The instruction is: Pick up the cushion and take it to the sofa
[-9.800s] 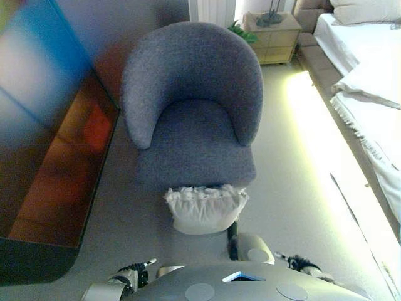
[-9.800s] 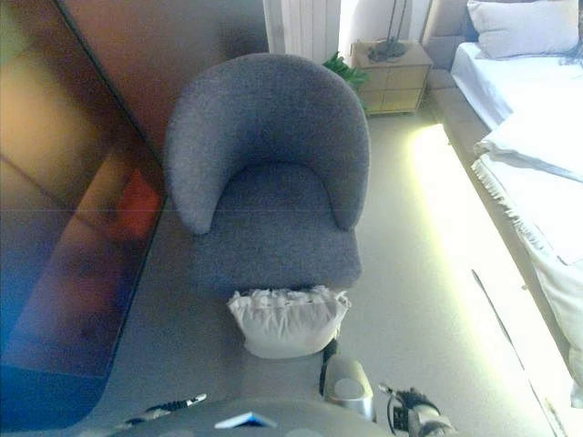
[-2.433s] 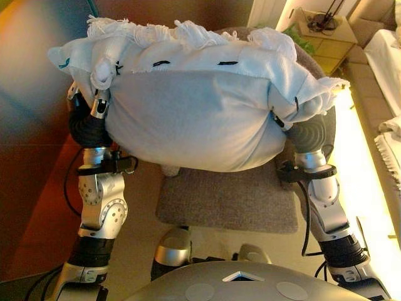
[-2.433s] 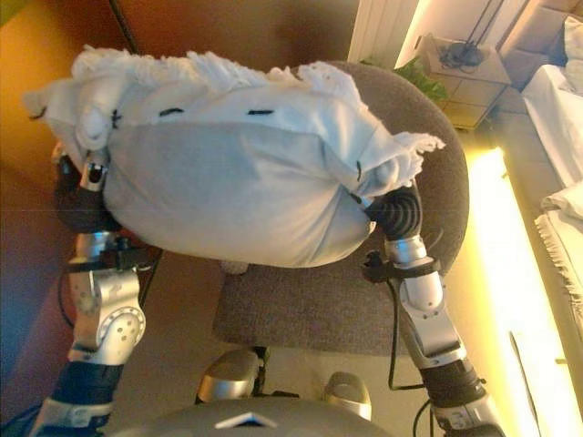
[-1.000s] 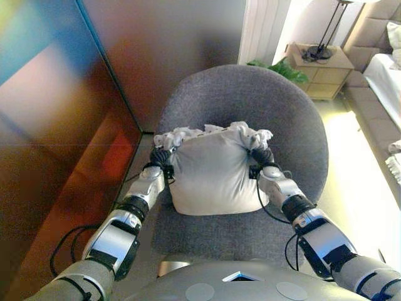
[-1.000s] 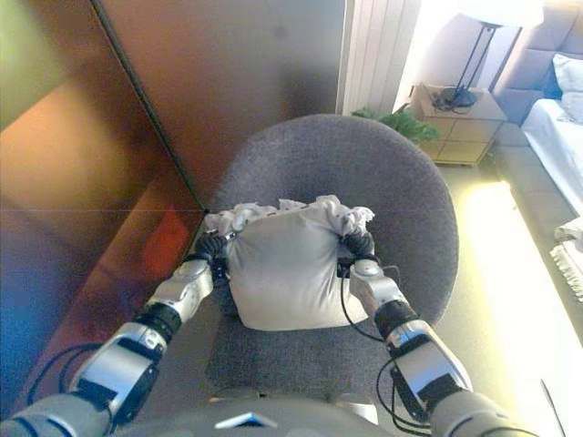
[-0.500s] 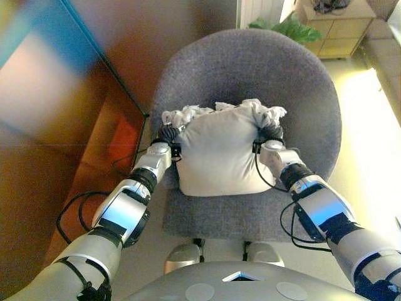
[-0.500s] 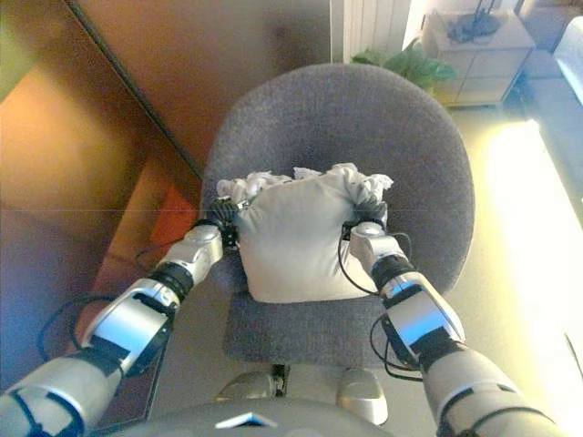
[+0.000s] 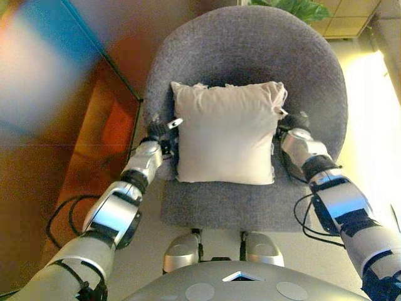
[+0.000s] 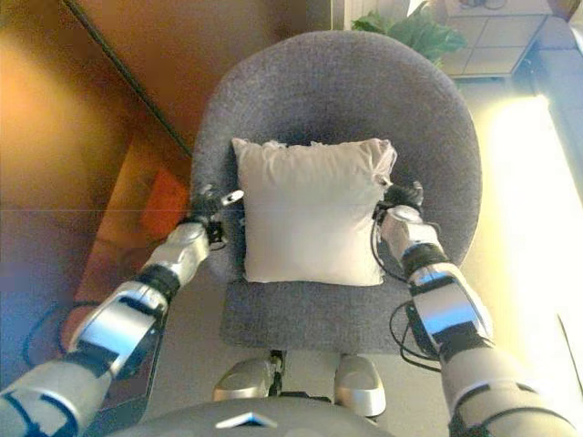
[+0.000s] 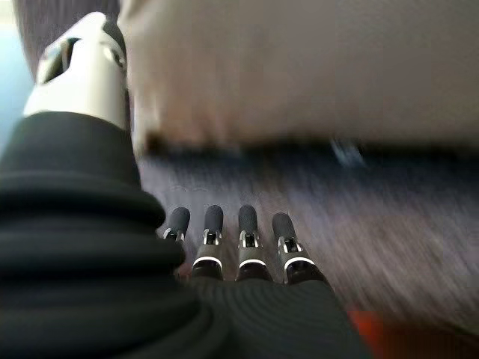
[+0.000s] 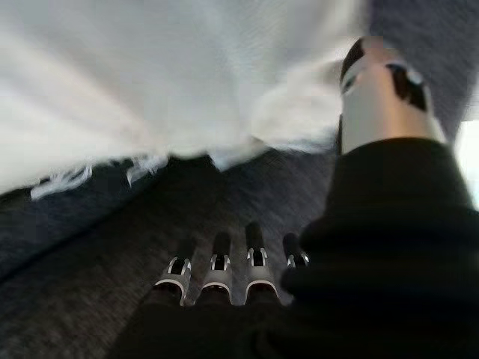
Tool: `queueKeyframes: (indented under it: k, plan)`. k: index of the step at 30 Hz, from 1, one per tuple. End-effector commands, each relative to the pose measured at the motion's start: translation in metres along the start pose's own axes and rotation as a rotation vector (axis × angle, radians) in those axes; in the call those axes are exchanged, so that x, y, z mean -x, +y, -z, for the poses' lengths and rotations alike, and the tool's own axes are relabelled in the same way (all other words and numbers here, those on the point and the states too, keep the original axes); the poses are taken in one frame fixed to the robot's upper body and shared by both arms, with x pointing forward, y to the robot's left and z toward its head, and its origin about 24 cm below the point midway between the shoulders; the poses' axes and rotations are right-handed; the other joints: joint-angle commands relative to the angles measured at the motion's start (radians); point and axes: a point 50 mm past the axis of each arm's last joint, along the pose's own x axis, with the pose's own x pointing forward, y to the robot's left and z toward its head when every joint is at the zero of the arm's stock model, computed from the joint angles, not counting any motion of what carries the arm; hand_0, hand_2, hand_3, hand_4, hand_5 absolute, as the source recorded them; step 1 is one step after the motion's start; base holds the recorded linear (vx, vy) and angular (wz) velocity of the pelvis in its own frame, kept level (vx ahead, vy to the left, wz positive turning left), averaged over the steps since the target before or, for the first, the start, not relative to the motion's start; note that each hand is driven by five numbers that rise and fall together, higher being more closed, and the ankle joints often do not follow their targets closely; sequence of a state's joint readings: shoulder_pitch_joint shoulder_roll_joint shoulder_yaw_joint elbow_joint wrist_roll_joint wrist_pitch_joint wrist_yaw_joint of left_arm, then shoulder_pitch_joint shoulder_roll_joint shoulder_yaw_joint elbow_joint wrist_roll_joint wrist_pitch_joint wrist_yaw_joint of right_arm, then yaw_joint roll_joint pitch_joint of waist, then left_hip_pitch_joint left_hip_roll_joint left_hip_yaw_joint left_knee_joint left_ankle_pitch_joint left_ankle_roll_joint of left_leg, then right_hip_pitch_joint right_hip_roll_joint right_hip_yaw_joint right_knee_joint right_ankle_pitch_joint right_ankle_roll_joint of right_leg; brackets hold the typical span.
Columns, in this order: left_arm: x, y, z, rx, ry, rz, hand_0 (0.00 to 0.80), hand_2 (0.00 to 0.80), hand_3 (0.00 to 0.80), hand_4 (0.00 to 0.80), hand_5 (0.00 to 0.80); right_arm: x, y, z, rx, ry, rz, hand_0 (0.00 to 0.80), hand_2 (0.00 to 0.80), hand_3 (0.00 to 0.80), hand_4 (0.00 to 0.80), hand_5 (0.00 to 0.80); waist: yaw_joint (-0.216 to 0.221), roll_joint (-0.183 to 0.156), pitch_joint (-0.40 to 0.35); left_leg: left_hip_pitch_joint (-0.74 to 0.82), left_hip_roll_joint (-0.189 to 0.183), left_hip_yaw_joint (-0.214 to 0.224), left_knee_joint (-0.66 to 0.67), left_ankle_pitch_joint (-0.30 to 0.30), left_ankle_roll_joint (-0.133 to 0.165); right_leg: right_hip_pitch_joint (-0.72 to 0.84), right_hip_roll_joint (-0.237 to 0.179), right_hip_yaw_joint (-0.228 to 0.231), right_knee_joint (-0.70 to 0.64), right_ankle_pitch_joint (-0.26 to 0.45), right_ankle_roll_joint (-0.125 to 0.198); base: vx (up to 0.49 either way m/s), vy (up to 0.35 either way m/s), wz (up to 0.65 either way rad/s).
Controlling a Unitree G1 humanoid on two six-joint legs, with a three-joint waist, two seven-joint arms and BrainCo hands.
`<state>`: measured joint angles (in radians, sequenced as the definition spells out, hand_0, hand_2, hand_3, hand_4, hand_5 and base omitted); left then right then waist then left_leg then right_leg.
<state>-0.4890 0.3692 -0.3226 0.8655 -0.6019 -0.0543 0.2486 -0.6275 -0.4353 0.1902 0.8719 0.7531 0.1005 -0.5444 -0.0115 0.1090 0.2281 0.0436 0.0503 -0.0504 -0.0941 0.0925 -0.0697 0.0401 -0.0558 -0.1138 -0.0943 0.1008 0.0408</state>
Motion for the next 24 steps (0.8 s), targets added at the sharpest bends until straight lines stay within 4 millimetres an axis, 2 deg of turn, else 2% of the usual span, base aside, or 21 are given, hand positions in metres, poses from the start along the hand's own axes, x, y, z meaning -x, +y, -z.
queueKeyframes:
  k: [1,6,9,11,13,16,19,22,24]
  plan:
    - [0.008,0.047,0.001,-0.004,-0.087,-0.156,0.0,0.0,0.0,0.0,0.0,-0.001,-0.043,-0.008,-0.032,-0.139,0.114,0.0,0.0,0.0,0.0,0.0,0.021,-0.053,-0.07,0.064,-0.049,0.044,0.014,-0.119,0.015,0.059,-0.051,0.014,0.01,-0.081,0.046,0.166,-0.024,0.06]
    - [0.048,0.094,0.032,0.05,-0.146,-0.334,0.0,0.0,0.0,0.0,0.0,0.021,-0.102,-0.006,-0.043,-0.333,0.139,0.0,0.0,0.0,0.0,0.0,0.035,-0.066,-0.105,0.094,-0.05,0.036,0.008,-0.123,0.026,0.091,-0.046,0.002,0.007,-0.088,0.046,0.084,-0.049,0.03]
    - [0.069,0.116,0.051,0.073,-0.129,-0.459,0.0,0.0,0.0,0.0,0.0,0.038,-0.113,0.002,0.019,-0.391,0.12,0.0,0.0,0.0,0.0,0.0,0.033,-0.078,-0.119,0.106,-0.049,0.041,0.007,-0.129,0.029,0.105,-0.044,-0.001,0.007,-0.095,0.046,0.025,-0.047,0.01]
    - [0.083,0.122,0.077,0.089,-0.035,-0.492,0.0,0.0,0.0,0.0,0.0,0.043,-0.123,0.023,0.08,-0.335,0.126,0.0,0.0,0.0,0.0,0.0,0.032,-0.088,-0.13,0.113,-0.05,0.047,0.007,-0.132,0.031,0.112,-0.042,0.0,0.007,-0.097,0.047,-0.023,-0.061,-0.01]
    - [0.096,0.122,0.105,0.086,0.084,-0.498,0.0,0.0,0.0,0.0,0.0,0.047,-0.132,0.054,0.06,-0.202,0.115,0.0,0.0,0.0,0.0,0.0,0.031,-0.101,-0.137,0.119,-0.049,0.053,0.007,-0.132,0.033,0.119,-0.038,0.0,0.007,-0.096,0.046,-0.036,-0.076,0.0]
    - [0.114,0.126,0.14,0.082,0.249,-0.533,0.0,0.0,0.0,0.0,0.0,0.053,-0.149,0.11,0.21,0.027,0.154,0.0,0.0,0.0,0.0,0.0,0.032,-0.115,-0.147,0.123,-0.05,0.062,0.009,-0.13,0.035,0.126,-0.034,0.002,0.007,-0.093,0.043,-0.051,-0.073,-0.03]
    - [0.135,0.12,0.175,0.01,0.411,-0.499,0.0,0.0,0.0,0.0,0.0,0.072,-0.162,0.17,0.302,0.259,0.186,0.0,0.0,0.0,0.0,0.0,0.037,-0.131,-0.151,0.125,-0.05,0.066,0.011,-0.126,0.041,0.128,-0.027,0.006,0.008,-0.087,0.04,-0.071,-0.092,-0.03]
    - [0.158,0.119,0.211,0.014,0.649,-0.5,0.0,0.0,0.0,0.0,0.0,0.089,-0.169,0.217,0.355,0.507,0.148,0.0,0.0,0.0,0.0,0.0,0.041,-0.138,-0.154,0.124,-0.051,0.065,0.014,-0.124,0.045,0.128,-0.022,0.014,0.01,-0.086,0.037,-0.056,-0.055,-0.02]
    - [0.176,0.114,0.233,-0.051,0.807,-0.428,0.0,0.0,0.0,0.0,0.0,0.109,-0.174,0.247,0.399,0.683,0.146,0.0,0.0,0.0,0.0,0.0,0.044,-0.143,-0.155,0.125,-0.049,0.068,0.017,-0.124,0.047,0.128,-0.019,0.018,0.014,-0.087,0.034,-0.043,-0.041,-0.08]
